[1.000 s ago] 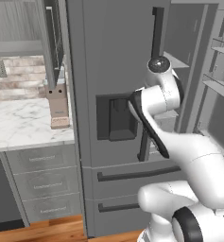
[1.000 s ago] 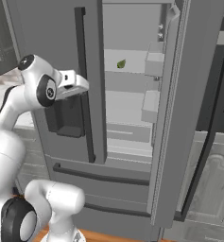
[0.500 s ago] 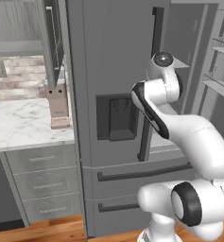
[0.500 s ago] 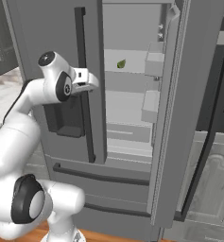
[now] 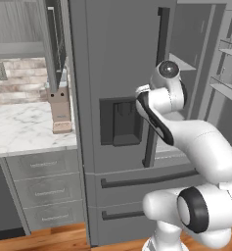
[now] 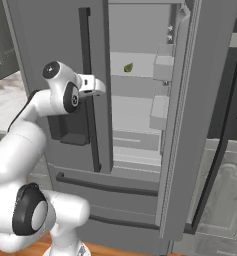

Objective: There is a bowl on the dining counter. Grab a lemon wedge from the fridge and place it in the bowl. Then get the liquor bottle and glass cup from the cabinet and place them next to the bowl.

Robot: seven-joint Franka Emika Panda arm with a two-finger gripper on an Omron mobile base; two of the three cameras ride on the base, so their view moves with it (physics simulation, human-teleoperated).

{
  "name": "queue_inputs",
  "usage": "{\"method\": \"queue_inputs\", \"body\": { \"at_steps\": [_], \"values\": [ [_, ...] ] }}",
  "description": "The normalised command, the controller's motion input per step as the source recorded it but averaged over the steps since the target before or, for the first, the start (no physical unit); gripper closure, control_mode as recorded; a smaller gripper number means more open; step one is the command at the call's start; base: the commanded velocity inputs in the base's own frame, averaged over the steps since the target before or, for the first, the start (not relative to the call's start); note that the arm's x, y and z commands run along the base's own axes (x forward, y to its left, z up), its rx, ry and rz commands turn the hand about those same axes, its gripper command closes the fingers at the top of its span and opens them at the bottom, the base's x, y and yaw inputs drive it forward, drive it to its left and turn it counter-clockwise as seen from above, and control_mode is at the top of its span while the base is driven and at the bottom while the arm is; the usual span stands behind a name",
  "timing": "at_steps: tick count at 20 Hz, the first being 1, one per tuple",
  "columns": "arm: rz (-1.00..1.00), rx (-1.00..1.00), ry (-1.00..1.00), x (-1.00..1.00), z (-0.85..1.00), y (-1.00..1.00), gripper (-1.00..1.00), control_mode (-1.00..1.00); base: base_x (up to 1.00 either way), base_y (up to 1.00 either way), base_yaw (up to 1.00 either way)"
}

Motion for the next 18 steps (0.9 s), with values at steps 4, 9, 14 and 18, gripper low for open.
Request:
{"method": "queue_inputs", "body": {
  "at_steps": [4,9,14,18],
  "values": [
    [0.01,0.0,-0.16,0.47,-0.2,0.0,-1.0,-1.0,0.0,0.0,0.0],
    [0.0,0.03,-0.03,0.58,-0.04,0.0,1.0,-1.0,0.0,0.0,0.0],
    [-0.01,-0.01,0.03,0.06,0.0,0.01,1.0,-1.0,0.0,0.0,0.0],
    [0.11,0.0,-0.01,-0.53,0.0,0.29,1.0,-1.0,0.0,0.0,0.0]
  ]
}}
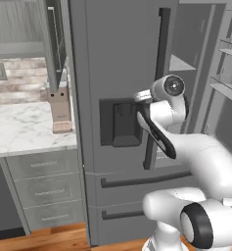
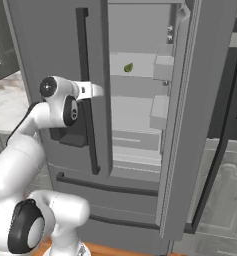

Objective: There is a bowl on the dining counter. Grab a lemon wedge from the fridge and place it in the bowl. Then get the liquor bottle and glass cup from the cabinet and place them next to the bowl.

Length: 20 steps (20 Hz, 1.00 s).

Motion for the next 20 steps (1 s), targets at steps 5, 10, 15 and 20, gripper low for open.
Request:
{"method": "queue_inputs", "body": {
  "at_steps": [5,10,15,20],
  "values": [
    [0.22,0.0,-0.02,-0.99,0.0,0.73,1.0,-1.0,0.0,0.0,0.0],
    [0.23,-0.02,0.0,-1.0,0.0,0.99,1.0,-1.0,0.0,0.0,0.0],
    [0.21,-0.11,0.0,-0.98,0.0,1.0,-1.0,-1.0,0.0,0.0,0.0],
    [0.12,-0.09,-0.05,-0.83,0.02,0.09,-1.0,-1.0,0.0,0.0,0.0]
  ]
}}
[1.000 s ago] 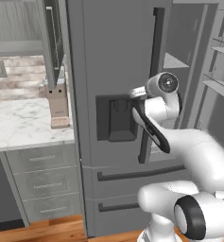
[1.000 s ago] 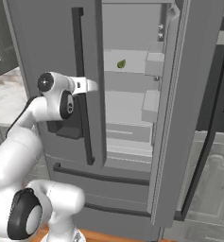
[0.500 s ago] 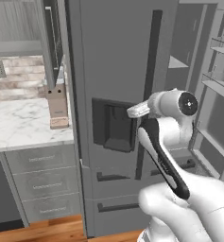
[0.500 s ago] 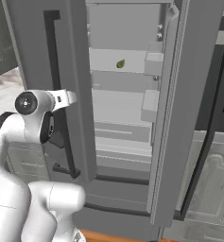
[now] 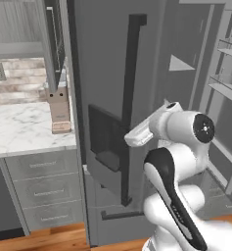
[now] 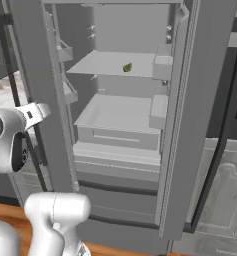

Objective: There is a bowl on the dining counter. Grab a lemon wedge from the fridge and place it in the bowl. Then get the liquor bottle and glass cup from the cabinet and place them next to the bowl.

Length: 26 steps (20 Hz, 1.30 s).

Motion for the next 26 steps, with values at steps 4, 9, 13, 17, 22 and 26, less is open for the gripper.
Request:
{"method": "queue_inputs", "body": {
  "at_steps": [4,9,13,17,22,26],
  "values": [
    [0.09,0.1,-0.01,-1.0,0.12,-0.92,-1.0,-1.0,0.0,0.0,0.0],
    [0.04,0.18,0.03,-0.78,0.06,-1.0,-1.0,-1.0,0.0,0.0,0.0],
    [0.06,0.12,0.0,0.42,0.0,-0.95,-1.0,-1.0,0.0,0.0,0.0],
    [0.0,0.01,0.0,1.0,-0.15,-0.47,-1.0,-1.0,0.0,0.0,0.0],
    [-0.02,0.0,0.0,1.0,-0.49,0.01,-1.0,-1.0,0.0,0.0,0.0],
    [-0.02,0.0,0.0,1.0,-0.61,0.08,-1.0,-1.0,0.0,0.0,0.0]
  ]
}}
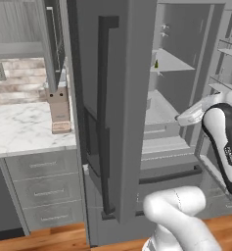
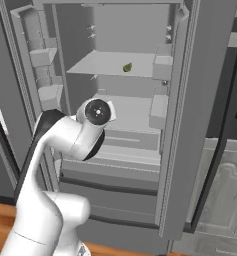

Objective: There is a bowl on the dining counter. Grab a lemon wedge from the fridge and place it in the bowl. Then get the liquor bottle and glass cup from the cabinet and place them next to the bowl.

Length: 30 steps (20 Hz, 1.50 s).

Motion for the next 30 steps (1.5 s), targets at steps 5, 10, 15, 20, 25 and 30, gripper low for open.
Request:
{"method": "queue_inputs", "body": {
  "at_steps": [5,10,15,20,25,30],
  "values": [
    [0.0,0.0,0.01,0.98,-0.64,0.31,-1.0,-1.0,0.0,0.0,0.0],
    [0.03,0.0,0.0,0.31,-0.19,0.95,-1.0,-1.0,0.0,0.0,0.0],
    [0.09,0.0,0.0,-0.14,-0.11,0.99,-1.0,-1.0,0.0,0.0,0.0],
    [0.11,-0.02,0.01,-0.73,-0.02,1.0,-1.0,-1.0,0.0,0.0,0.0],
    [0.1,-0.07,0.0,-0.72,-0.16,1.0,-1.0,-1.0,0.0,0.0,0.0],
    [0.0,-0.05,0.0,-0.44,-0.13,0.77,-1.0,-1.0,0.0,0.0,0.0]
  ]
}}
